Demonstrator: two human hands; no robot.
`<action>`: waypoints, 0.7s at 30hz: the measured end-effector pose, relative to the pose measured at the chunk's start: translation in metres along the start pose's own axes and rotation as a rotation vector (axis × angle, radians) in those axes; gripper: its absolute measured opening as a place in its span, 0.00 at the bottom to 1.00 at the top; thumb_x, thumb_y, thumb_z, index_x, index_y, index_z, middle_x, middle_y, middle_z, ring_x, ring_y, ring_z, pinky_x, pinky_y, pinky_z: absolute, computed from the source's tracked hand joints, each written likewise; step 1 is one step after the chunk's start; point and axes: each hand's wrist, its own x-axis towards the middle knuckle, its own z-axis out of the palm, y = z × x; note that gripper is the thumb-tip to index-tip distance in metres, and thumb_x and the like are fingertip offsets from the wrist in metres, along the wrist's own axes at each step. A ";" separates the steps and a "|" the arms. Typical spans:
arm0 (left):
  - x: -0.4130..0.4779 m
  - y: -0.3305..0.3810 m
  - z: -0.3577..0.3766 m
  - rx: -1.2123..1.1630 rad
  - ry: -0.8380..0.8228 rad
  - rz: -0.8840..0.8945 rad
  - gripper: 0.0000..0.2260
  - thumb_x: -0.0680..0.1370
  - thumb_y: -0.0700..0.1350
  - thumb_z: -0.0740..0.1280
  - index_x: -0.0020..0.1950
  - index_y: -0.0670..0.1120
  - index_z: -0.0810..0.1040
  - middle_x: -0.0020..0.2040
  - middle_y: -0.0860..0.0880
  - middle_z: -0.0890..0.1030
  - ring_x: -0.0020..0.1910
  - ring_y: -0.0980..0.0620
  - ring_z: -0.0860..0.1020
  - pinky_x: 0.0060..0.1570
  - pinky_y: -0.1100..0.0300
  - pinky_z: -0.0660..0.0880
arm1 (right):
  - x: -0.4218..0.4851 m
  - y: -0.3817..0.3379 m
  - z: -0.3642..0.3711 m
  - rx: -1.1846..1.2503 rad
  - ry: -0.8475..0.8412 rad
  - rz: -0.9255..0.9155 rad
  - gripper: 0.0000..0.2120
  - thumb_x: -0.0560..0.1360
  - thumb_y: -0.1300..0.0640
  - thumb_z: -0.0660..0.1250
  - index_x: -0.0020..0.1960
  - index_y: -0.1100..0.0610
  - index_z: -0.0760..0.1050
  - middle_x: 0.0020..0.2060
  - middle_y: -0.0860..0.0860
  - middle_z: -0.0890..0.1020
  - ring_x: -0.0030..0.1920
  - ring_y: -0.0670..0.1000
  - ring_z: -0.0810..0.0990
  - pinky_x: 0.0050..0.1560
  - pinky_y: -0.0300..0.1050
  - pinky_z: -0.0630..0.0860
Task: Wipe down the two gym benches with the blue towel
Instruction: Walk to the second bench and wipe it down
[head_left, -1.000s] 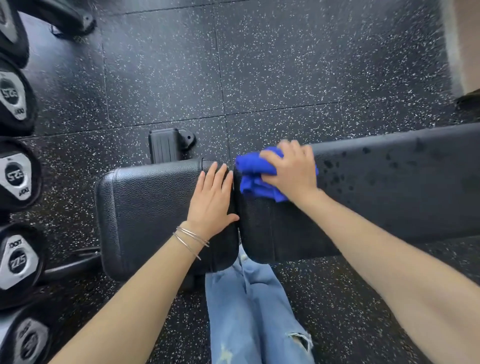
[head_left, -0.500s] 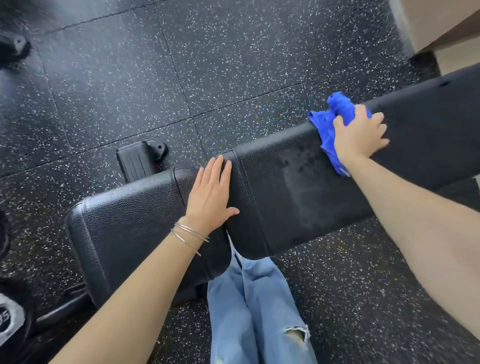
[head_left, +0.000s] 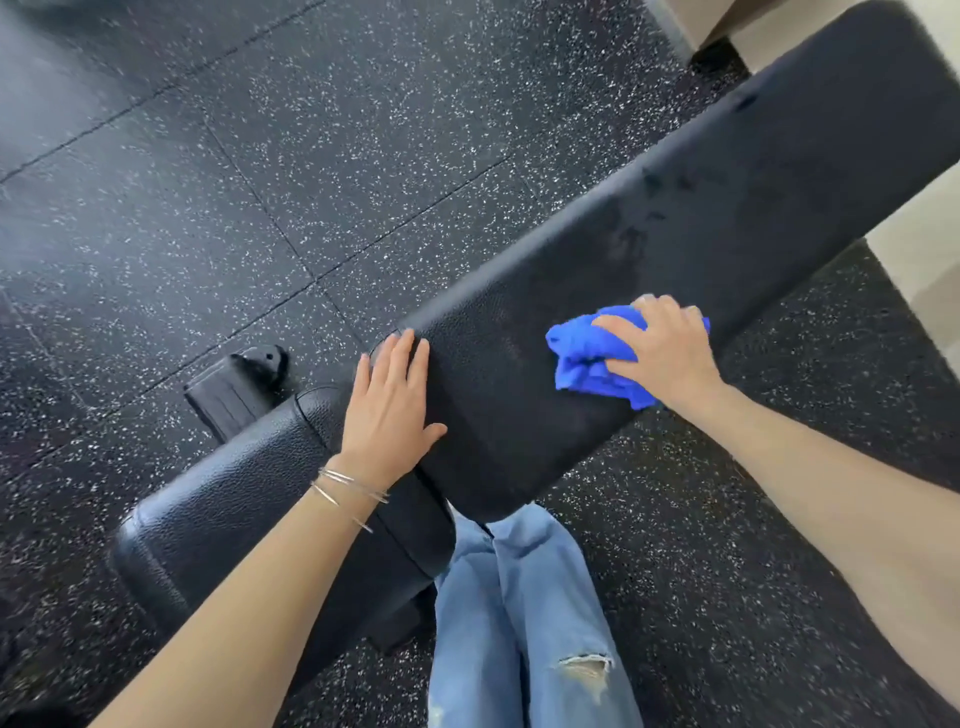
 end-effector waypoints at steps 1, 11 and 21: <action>0.003 0.002 -0.001 0.013 0.000 0.027 0.43 0.73 0.57 0.68 0.77 0.42 0.47 0.78 0.43 0.48 0.77 0.44 0.47 0.74 0.46 0.48 | 0.003 0.006 -0.003 0.028 -0.016 0.270 0.19 0.68 0.45 0.66 0.57 0.50 0.77 0.47 0.60 0.76 0.44 0.61 0.75 0.41 0.55 0.72; 0.010 0.004 -0.002 0.043 0.013 0.061 0.42 0.72 0.54 0.70 0.76 0.40 0.51 0.77 0.40 0.53 0.76 0.43 0.51 0.74 0.46 0.50 | 0.022 -0.127 -0.005 0.222 -0.025 0.654 0.20 0.67 0.46 0.72 0.58 0.48 0.76 0.50 0.56 0.75 0.47 0.59 0.74 0.42 0.52 0.66; 0.016 0.000 -0.007 0.097 -0.028 0.122 0.42 0.70 0.55 0.72 0.76 0.40 0.54 0.76 0.39 0.54 0.75 0.40 0.53 0.73 0.45 0.51 | -0.025 -0.025 -0.003 -0.026 -0.045 -0.119 0.14 0.62 0.45 0.70 0.46 0.47 0.80 0.38 0.55 0.77 0.34 0.55 0.73 0.34 0.47 0.69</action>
